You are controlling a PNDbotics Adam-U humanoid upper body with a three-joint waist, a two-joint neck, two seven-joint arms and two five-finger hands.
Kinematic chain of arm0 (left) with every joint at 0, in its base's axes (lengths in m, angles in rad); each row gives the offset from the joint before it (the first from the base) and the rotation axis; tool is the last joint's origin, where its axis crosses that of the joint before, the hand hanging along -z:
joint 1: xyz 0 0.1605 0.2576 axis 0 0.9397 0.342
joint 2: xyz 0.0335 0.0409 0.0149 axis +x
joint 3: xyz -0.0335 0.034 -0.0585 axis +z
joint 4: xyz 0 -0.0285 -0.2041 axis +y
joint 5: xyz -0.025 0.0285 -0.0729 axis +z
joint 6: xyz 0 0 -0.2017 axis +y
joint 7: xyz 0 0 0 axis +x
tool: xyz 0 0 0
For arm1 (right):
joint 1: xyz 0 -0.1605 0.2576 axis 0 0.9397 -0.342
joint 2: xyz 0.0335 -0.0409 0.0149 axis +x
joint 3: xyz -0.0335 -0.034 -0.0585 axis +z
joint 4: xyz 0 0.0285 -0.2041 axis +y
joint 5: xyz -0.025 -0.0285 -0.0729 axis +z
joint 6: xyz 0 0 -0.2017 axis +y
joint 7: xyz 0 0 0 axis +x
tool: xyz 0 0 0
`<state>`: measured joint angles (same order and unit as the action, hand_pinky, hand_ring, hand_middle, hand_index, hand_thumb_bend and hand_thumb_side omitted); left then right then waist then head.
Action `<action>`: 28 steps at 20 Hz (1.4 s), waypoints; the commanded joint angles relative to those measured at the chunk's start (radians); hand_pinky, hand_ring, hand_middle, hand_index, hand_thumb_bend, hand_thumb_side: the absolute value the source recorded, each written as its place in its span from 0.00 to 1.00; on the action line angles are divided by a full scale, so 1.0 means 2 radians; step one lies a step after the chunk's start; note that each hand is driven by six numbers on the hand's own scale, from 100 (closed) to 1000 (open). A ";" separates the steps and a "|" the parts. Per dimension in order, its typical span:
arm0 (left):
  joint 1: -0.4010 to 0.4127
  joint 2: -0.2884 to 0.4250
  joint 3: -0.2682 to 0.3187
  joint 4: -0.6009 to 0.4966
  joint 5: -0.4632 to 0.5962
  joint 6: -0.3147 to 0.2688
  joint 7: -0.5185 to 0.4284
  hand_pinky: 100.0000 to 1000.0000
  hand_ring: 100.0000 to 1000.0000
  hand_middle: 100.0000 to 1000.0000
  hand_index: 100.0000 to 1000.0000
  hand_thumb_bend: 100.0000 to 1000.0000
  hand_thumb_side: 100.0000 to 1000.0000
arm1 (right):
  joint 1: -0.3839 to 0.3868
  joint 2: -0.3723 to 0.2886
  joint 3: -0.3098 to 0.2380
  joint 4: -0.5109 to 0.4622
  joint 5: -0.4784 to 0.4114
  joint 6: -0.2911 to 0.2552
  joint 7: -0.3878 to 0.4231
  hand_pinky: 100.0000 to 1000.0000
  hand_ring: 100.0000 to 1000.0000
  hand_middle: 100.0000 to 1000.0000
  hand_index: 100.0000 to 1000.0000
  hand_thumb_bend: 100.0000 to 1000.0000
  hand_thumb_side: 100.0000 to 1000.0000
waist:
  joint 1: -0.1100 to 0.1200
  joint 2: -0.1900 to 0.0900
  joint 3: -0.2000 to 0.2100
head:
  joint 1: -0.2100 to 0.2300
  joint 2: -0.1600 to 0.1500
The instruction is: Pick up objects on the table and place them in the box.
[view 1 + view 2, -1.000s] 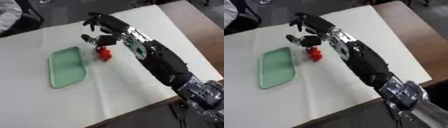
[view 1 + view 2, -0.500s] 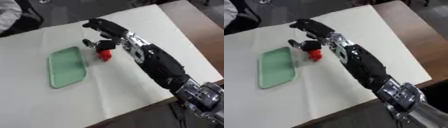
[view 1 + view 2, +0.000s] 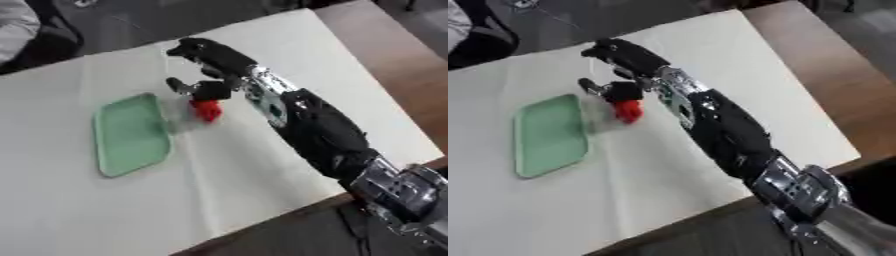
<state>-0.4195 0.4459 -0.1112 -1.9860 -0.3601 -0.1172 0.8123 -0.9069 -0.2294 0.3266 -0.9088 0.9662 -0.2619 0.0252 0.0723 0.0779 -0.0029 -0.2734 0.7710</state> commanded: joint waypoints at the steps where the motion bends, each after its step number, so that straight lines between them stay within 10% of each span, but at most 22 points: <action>1: -0.004 0.008 0.002 -0.007 0.001 -0.001 -0.001 0.36 0.37 0.54 0.64 0.35 0.74 | -0.005 -0.007 -0.009 0.014 0.024 0.001 -0.008 1.00 1.00 0.86 0.95 0.18 1.00 | -0.001 -0.007 0.000 | -0.001 0.000; 28: -0.024 -0.008 0.000 -0.007 0.005 -0.008 -0.002 0.37 0.37 0.54 0.64 0.35 0.74 | -0.022 -0.001 -0.037 0.092 0.123 -0.020 -0.054 0.95 1.00 0.85 0.93 0.25 0.98 | 0.007 0.003 0.012 | -0.011 -0.006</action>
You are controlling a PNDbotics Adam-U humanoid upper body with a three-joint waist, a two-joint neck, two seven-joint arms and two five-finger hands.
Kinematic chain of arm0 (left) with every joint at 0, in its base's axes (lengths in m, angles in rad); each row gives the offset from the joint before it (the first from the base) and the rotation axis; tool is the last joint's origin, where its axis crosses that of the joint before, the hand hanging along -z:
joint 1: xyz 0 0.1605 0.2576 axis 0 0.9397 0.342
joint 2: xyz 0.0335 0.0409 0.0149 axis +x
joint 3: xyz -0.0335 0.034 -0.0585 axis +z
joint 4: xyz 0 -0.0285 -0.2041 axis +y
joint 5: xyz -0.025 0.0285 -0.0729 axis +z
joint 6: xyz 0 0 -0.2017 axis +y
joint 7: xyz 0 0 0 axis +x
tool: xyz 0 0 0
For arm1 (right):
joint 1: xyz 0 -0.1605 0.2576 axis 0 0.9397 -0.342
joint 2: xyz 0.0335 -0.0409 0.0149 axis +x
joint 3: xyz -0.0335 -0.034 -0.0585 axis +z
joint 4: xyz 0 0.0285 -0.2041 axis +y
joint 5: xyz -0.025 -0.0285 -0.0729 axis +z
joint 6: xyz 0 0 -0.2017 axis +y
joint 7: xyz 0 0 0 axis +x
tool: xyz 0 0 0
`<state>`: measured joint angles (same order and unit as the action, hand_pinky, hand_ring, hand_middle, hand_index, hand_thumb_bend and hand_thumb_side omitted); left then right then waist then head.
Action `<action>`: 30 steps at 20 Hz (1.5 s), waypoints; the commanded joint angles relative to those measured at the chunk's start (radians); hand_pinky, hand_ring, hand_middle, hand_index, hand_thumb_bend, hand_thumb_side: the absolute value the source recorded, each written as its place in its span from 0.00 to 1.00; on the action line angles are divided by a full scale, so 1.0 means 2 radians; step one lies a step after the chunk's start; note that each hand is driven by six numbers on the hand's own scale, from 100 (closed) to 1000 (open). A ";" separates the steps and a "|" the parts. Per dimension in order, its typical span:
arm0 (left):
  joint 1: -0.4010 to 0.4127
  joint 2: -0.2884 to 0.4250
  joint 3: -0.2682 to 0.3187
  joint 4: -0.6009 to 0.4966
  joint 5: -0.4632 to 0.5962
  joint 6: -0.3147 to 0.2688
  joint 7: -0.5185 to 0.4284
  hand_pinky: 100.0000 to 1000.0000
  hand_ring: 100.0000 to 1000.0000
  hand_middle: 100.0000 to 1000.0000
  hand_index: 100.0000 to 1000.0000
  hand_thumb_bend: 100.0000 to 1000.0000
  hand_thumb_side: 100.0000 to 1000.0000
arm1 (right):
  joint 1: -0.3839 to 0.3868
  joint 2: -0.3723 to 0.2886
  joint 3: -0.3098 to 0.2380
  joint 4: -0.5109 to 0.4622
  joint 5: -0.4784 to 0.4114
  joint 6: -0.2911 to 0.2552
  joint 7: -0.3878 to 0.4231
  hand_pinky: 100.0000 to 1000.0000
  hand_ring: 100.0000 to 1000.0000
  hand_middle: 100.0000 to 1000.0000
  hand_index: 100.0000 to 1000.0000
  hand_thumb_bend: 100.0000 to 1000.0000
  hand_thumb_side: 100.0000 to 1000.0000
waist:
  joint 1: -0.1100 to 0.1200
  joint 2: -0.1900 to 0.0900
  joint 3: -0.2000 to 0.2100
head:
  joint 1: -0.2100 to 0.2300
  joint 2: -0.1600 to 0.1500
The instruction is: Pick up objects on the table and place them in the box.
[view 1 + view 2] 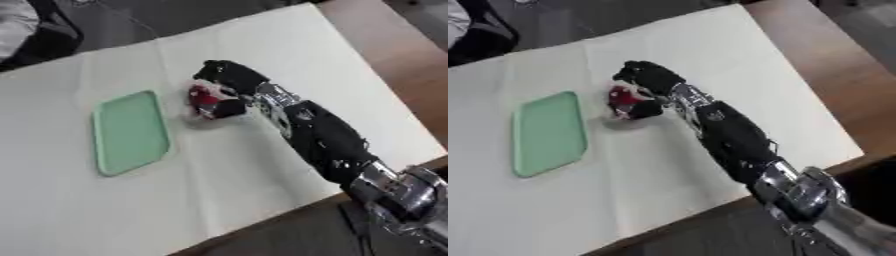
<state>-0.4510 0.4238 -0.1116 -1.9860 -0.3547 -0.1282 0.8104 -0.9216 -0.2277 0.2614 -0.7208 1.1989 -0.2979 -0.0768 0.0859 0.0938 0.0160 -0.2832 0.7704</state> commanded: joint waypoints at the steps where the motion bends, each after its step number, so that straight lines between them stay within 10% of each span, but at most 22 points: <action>1: -0.009 0.003 0.000 -0.007 0.003 -0.002 -0.002 0.37 0.37 0.54 0.64 0.35 0.74 | -0.015 -0.002 -0.005 -0.002 0.007 -0.004 -0.003 0.95 1.00 0.85 0.93 0.25 0.98 | 0.000 -0.005 0.002 | -0.006 -0.006; 30: -0.042 -0.026 -0.001 -0.007 0.005 -0.014 -0.001 0.39 0.38 0.55 0.64 0.35 0.73 | -0.022 -0.025 -0.016 0.017 -0.008 -0.017 0.034 0.91 1.00 0.87 0.94 0.22 1.00 | 0.006 0.014 0.031 | -0.026 -0.022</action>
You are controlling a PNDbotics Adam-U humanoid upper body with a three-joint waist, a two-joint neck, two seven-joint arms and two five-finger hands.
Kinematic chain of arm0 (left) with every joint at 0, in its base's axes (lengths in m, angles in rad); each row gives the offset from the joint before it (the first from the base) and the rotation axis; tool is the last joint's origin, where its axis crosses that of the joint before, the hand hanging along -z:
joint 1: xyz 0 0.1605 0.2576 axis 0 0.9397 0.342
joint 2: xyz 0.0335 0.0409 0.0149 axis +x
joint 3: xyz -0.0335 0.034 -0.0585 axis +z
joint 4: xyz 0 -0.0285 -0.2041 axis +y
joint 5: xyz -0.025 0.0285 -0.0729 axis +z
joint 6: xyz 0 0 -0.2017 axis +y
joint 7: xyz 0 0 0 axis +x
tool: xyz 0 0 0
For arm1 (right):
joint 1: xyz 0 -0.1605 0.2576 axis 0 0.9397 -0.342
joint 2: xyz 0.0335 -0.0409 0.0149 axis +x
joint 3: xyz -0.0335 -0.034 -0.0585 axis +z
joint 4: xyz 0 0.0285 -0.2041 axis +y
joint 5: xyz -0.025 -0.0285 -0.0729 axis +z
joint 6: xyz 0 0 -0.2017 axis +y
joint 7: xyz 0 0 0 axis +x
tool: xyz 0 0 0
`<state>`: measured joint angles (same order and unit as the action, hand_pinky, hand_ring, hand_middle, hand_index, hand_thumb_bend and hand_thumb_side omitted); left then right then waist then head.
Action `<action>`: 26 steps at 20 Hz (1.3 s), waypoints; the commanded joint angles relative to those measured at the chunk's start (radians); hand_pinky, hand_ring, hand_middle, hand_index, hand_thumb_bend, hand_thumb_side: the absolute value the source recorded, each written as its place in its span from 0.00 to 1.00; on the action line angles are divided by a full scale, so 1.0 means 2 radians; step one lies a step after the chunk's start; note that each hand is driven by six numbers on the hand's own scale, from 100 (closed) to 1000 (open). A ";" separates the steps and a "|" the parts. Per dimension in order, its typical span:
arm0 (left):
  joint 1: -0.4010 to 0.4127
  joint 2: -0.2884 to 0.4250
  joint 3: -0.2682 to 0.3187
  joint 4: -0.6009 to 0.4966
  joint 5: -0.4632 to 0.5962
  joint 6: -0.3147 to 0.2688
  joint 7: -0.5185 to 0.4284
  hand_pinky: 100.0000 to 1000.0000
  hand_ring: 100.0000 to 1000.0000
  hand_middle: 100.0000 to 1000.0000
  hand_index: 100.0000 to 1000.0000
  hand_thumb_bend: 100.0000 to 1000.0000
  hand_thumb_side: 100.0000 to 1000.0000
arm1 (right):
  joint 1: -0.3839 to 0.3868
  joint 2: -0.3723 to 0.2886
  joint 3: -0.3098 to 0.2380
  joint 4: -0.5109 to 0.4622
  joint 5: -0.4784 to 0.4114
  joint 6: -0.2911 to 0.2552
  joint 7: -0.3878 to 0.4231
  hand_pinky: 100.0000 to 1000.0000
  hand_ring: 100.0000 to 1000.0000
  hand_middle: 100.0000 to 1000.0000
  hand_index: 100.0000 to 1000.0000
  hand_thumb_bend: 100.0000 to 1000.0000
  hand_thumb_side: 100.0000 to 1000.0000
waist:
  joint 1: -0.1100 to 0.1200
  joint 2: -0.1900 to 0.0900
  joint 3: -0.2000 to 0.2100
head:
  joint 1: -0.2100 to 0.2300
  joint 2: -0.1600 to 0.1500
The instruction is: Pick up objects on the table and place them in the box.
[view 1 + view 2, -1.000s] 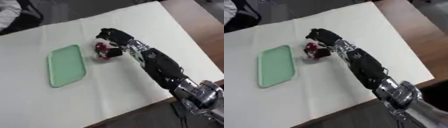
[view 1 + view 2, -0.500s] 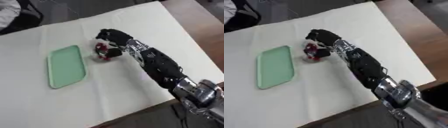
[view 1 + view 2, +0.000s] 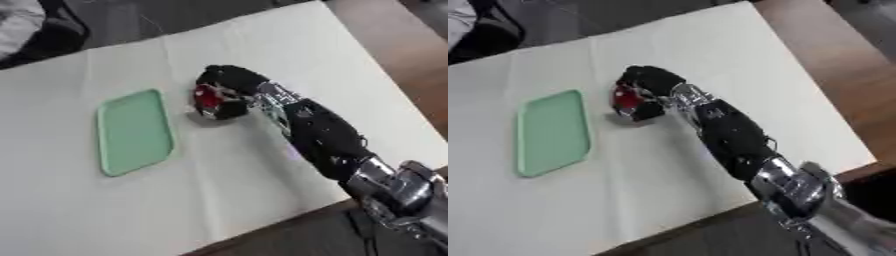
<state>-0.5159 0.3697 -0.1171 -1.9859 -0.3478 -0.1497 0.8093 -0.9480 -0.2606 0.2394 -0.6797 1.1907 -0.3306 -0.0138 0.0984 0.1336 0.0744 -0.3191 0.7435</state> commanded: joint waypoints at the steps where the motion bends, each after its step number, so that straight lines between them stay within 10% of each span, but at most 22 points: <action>1: -0.011 0.000 0.002 -0.007 0.001 -0.003 0.000 0.39 0.38 0.55 0.64 0.35 0.73 | -0.008 -0.008 -0.005 -0.002 -0.004 -0.001 0.005 0.86 1.00 0.86 0.94 0.23 0.99 | -0.001 -0.005 0.003 | -0.009 -0.008; 5: -0.014 -0.002 0.002 -0.007 -0.001 -0.004 0.001 0.39 0.38 0.55 0.64 0.35 0.73 | -0.003 -0.006 -0.007 0.003 -0.010 -0.001 0.015 0.51 1.00 0.77 0.94 0.22 0.92 | -0.001 -0.003 0.006 | -0.009 -0.006; 9: -0.015 -0.002 0.002 -0.007 -0.001 -0.005 0.001 0.39 0.38 0.55 0.64 0.35 0.73 | 0.005 -0.004 -0.014 0.009 -0.040 -0.005 0.013 0.00 1.00 0.40 0.77 0.06 0.55 | -0.001 -0.003 0.006 | -0.007 -0.006; 12: -0.014 -0.001 0.002 -0.007 -0.001 -0.005 0.001 0.39 0.38 0.55 0.64 0.35 0.73 | 0.012 -0.006 -0.012 0.004 -0.065 -0.023 -0.010 0.00 1.00 0.17 0.58 0.00 0.39 | -0.001 -0.003 0.005 | -0.006 -0.006; 13: -0.014 -0.001 0.002 -0.007 -0.001 -0.004 0.001 0.39 0.38 0.55 0.64 0.35 0.73 | 0.014 -0.006 -0.013 0.000 -0.073 -0.030 -0.024 0.00 1.00 0.00 0.38 0.00 0.28 | -0.001 -0.003 0.005 | -0.005 -0.007; 14: -0.014 -0.001 0.002 -0.007 -0.001 -0.004 0.001 0.39 0.38 0.55 0.64 0.35 0.73 | 0.017 -0.007 -0.013 -0.003 -0.081 -0.038 -0.040 0.00 1.00 0.01 0.41 0.00 0.29 | -0.001 -0.003 0.005 | -0.005 -0.007; 15: -0.014 -0.001 0.002 -0.007 -0.001 -0.004 0.001 0.39 0.38 0.55 0.64 0.35 0.73 | 0.020 -0.007 -0.013 -0.006 -0.090 -0.046 -0.058 0.00 1.00 0.00 0.17 0.00 0.17 | -0.001 -0.003 0.004 | -0.005 -0.007; 17: -0.013 0.000 0.002 -0.007 0.000 -0.004 0.000 0.39 0.38 0.55 0.64 0.35 0.73 | 0.025 -0.008 -0.012 -0.009 -0.108 -0.067 -0.090 0.00 1.00 0.00 0.05 0.00 0.11 | -0.001 -0.003 0.003 | -0.005 -0.006; 26: -0.010 0.002 0.001 -0.007 0.001 -0.003 -0.001 0.38 0.38 0.55 0.64 0.34 0.73 | 0.026 -0.006 -0.006 -0.016 -0.134 -0.112 -0.164 0.00 1.00 0.00 0.00 0.00 0.06 | 0.000 -0.006 0.001 | -0.004 -0.002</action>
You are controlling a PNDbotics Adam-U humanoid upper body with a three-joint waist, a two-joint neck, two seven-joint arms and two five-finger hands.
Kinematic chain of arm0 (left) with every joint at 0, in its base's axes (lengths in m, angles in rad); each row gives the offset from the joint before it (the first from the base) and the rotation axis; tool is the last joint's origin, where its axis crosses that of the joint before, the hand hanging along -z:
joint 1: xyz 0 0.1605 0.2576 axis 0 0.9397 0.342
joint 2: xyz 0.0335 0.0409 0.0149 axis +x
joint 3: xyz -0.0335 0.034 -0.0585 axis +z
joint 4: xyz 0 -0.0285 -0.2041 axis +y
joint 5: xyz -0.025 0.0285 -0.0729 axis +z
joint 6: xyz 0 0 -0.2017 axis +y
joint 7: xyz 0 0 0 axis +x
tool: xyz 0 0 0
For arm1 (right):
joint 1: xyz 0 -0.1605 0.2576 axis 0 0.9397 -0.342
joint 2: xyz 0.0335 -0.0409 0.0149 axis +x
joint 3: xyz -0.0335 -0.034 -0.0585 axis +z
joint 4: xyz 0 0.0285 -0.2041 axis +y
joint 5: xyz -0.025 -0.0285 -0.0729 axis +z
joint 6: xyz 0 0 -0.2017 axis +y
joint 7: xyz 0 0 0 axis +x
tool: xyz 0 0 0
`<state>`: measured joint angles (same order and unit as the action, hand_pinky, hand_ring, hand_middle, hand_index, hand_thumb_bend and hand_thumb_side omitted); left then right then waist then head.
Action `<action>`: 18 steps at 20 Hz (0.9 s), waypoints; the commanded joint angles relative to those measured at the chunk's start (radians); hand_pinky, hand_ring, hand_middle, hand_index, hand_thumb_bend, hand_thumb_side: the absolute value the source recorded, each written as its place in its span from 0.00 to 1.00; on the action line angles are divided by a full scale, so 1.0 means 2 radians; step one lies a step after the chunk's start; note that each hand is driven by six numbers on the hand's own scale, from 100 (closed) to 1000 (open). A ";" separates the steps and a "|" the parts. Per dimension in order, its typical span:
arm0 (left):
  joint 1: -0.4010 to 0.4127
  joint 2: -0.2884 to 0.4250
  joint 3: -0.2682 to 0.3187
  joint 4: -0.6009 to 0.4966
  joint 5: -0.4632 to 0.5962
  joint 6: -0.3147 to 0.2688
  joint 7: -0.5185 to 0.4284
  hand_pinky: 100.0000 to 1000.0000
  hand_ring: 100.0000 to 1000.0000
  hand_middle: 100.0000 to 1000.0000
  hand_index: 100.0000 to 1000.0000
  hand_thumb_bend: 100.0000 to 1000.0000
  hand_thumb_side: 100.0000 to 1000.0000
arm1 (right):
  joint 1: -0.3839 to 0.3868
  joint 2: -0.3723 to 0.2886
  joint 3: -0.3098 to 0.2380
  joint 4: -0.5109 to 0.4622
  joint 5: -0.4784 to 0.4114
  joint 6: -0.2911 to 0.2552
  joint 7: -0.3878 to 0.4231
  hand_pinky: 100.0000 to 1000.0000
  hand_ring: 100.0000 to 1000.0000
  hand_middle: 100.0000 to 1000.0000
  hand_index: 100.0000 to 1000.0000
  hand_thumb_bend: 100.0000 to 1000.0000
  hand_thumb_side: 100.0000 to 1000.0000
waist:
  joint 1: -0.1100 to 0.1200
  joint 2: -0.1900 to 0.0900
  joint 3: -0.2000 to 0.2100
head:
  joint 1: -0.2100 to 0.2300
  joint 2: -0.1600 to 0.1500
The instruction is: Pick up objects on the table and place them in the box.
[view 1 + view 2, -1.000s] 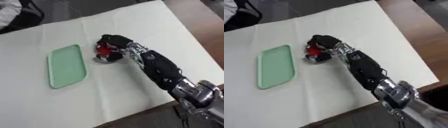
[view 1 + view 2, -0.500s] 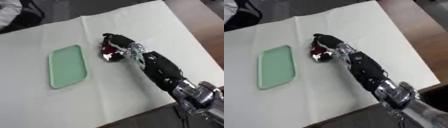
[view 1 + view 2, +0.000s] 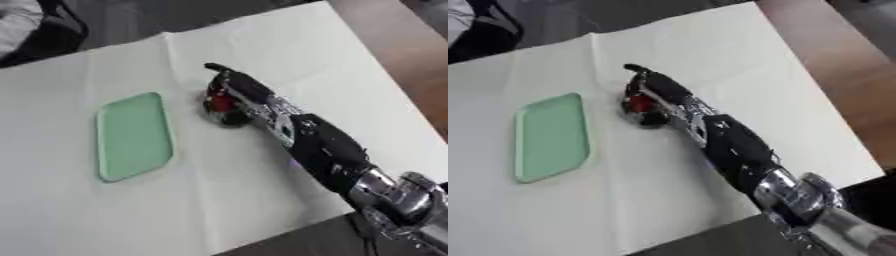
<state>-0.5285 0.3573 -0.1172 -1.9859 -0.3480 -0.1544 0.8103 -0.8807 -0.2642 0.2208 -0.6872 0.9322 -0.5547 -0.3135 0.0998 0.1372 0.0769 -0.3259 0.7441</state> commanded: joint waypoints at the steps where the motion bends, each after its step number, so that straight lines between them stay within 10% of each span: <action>1: -0.003 0.008 0.001 -0.007 0.001 -0.001 -0.002 0.38 0.38 0.55 0.64 0.34 0.73 | -0.009 -0.003 0.005 -0.016 -0.004 0.003 -0.015 0.00 1.00 0.00 0.00 0.00 0.05 | -0.001 -0.008 0.000 | -0.001 -0.002; 18: 0.000 0.012 0.000 -0.007 0.002 -0.001 -0.004 0.38 0.38 0.55 0.64 0.34 0.73 | -0.031 -0.005 0.060 -0.167 -0.078 0.065 0.060 0.00 1.00 0.00 0.00 0.00 0.00 | -0.004 -0.013 -0.003 | -0.008 0.004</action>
<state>-0.5197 0.3584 -0.1176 -1.9859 -0.3479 -0.1551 0.8061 -0.9059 -0.2636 0.3329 -0.9718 0.8015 -0.4309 -0.2083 0.0938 0.1310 0.0707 -0.3349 0.7534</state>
